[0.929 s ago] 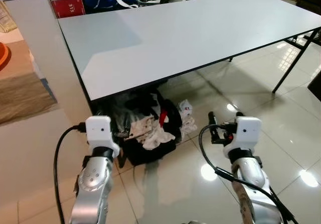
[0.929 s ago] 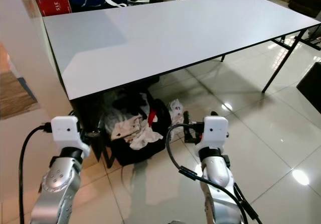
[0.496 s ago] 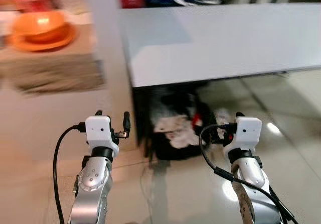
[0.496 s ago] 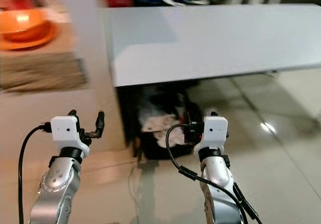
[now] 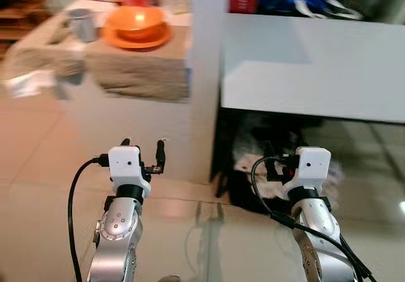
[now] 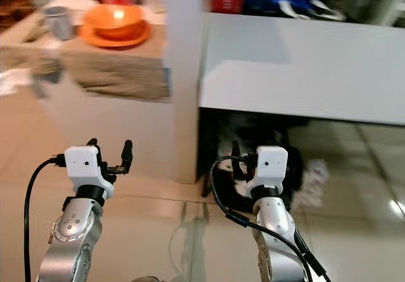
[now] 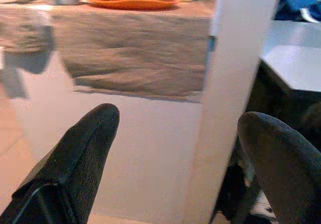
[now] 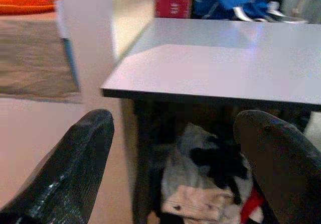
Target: Setting the table
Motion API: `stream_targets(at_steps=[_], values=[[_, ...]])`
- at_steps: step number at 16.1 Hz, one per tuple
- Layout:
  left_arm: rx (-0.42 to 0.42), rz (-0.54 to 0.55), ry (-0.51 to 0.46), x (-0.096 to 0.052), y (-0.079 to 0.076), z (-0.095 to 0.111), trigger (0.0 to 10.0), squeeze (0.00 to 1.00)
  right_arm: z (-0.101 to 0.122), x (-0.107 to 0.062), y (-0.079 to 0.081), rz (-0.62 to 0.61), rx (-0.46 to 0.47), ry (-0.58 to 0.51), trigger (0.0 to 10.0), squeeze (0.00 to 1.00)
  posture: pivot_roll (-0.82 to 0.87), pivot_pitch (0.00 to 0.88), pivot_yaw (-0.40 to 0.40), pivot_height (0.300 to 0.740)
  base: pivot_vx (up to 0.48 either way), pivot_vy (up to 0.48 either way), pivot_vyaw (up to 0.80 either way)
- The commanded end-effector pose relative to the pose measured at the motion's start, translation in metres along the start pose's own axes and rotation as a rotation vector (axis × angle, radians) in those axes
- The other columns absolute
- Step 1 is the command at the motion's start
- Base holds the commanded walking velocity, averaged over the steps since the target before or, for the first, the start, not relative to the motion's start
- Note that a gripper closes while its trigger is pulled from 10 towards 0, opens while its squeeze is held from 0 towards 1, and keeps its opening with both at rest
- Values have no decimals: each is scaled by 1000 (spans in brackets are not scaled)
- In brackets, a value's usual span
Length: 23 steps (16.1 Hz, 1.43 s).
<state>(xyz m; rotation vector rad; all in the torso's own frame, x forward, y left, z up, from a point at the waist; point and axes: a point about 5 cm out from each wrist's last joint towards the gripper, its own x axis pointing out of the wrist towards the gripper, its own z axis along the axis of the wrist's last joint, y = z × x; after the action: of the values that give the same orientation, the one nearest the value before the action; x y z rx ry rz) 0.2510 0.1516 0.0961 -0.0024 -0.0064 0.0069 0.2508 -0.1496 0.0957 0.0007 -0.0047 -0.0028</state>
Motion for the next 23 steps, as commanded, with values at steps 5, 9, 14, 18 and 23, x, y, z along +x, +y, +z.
stream_targets(at_steps=[5, 9, 14, 18, 23], values=[[73, -224, 40, 48, -18, 17, 10000, 0, -3, 57, 20, 168, 6, 116, 10000, 0, -25, 0, 78, 740, 0, 96, 0], [62, -226, 50, 47, -19, 15, 10000, 0, -5, 55, 21, 170, 7, 119, 10000, 0, -26, 0, 77, 740, 0, 480, 0], [51, -244, 46, 47, -20, 15, 10000, 0, -4, 55, 21, 171, 6, 118, 10000, 0, -29, 0, 79, 740, 0, 480, 0], [54, -256, 41, 48, -21, 17, 10000, 0, -4, 54, 20, 167, 7, 118, 10000, 0, -33, 0, 82, 740, 0, 480, 0], [75, -235, 35, 51, -21, 18, 10000, 0, 0, 55, 19, 153, 1, 82, 10000, 0, -33, 0, 81, 740, 0, 96, 0]])
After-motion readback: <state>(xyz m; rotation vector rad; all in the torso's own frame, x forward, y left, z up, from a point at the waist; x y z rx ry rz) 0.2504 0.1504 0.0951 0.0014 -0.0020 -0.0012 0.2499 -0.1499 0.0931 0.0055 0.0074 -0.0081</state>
